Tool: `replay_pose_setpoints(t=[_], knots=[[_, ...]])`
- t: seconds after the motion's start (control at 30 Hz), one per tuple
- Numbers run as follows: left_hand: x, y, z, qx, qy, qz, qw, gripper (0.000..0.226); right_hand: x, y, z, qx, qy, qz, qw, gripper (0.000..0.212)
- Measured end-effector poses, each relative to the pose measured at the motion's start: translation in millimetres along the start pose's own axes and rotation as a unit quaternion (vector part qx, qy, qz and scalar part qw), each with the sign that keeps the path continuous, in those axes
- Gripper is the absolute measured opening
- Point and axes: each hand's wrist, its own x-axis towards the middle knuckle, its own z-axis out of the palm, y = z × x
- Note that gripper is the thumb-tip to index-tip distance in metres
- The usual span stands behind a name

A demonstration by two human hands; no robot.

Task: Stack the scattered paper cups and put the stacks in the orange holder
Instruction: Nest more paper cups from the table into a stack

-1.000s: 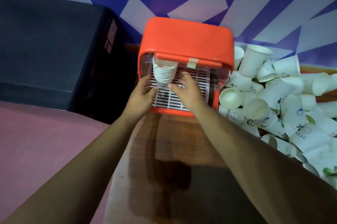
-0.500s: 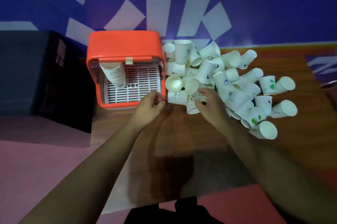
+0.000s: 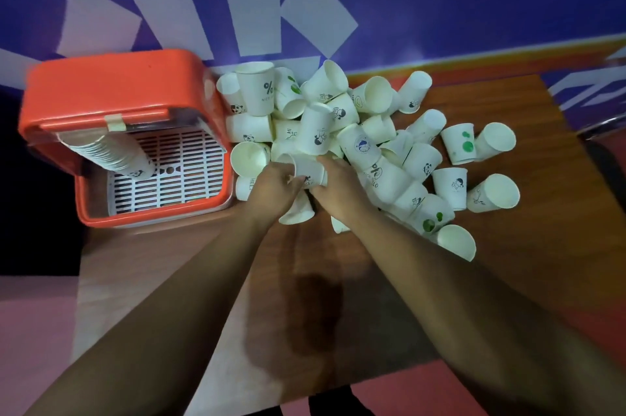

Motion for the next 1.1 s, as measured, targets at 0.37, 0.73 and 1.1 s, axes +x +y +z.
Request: replay_pose_setpoints(t=[0.37,0.73,1.1], knots=[[-31,20,-10,-0.176,0.073,0.012,0.982,0.008,1,36,-12,0.031,-0.044,0.002,0.999,0.064],[-105,-38,-21,-0.2,0.118,-0.042,0.972,0.068,20,48,2,-0.193,-0.037,-0.07,0.978,0.062],[-118,-68,13,-0.066,0.123,-0.05,0.989,0.082,16,46,-11,-0.085,-0.02,-0.047,0.995,0.058]])
